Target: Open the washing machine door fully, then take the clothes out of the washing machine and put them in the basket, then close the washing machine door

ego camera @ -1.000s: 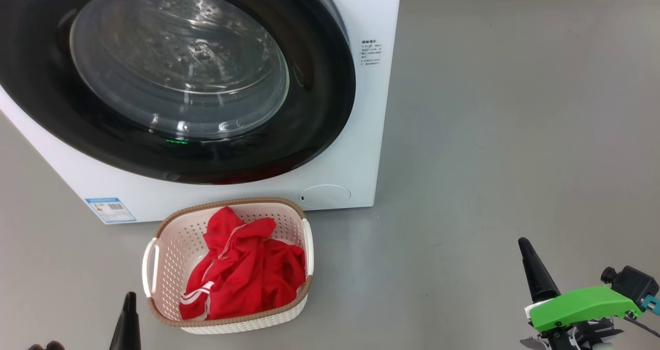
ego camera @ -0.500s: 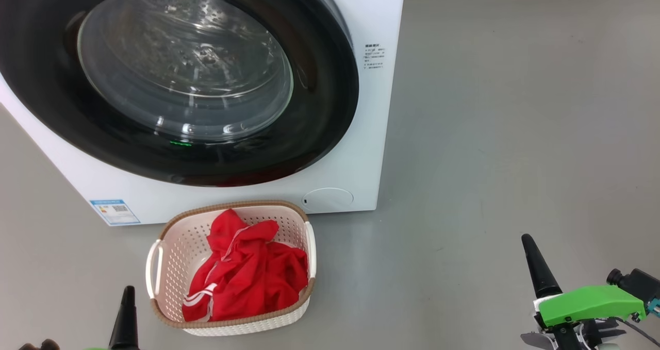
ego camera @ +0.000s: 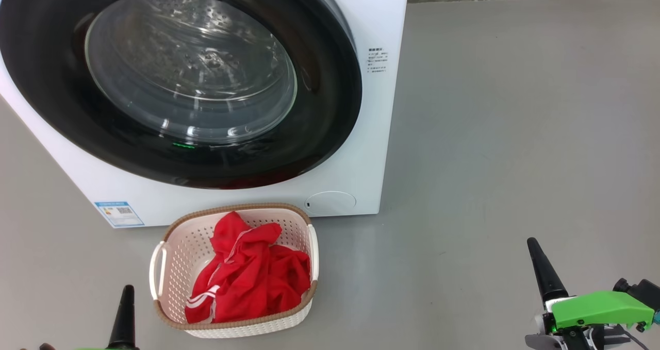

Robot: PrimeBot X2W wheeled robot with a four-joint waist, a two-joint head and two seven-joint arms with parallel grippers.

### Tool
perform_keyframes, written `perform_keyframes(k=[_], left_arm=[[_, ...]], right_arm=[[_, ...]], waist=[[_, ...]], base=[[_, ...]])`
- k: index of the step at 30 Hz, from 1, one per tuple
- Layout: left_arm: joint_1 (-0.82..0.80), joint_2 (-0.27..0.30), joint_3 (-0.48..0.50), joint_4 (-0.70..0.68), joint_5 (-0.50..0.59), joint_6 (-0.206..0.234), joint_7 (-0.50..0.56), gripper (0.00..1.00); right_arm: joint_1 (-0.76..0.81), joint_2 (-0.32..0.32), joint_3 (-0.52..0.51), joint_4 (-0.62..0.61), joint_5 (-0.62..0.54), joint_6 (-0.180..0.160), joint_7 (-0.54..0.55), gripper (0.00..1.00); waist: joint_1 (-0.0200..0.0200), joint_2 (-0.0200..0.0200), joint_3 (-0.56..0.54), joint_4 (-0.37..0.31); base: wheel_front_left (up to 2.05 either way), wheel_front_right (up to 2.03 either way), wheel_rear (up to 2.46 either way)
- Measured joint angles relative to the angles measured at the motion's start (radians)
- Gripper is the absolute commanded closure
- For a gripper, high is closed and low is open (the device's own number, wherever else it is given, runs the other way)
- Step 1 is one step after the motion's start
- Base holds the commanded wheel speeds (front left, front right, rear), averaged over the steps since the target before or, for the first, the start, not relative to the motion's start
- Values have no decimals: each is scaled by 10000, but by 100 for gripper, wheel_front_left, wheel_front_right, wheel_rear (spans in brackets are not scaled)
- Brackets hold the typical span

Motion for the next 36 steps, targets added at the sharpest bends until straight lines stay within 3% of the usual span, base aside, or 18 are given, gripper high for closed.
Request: perform_keyframes(k=[31, 36], left_arm=[[-314, -105, 247, -82, -3363, 0, 882, 100], [-364, -105, 261, -104, -3425, 0, 882, 100]], right_arm=[[206, 382, -727, -581, 2865, -29, 915, 100], [206, 395, -763, -596, 2957, -29, 915, 100]], waist=[[0, 0, -261, 168], [0, 0, -261, 168]], base=[[0, 0, 0], [0, 0, 0]])
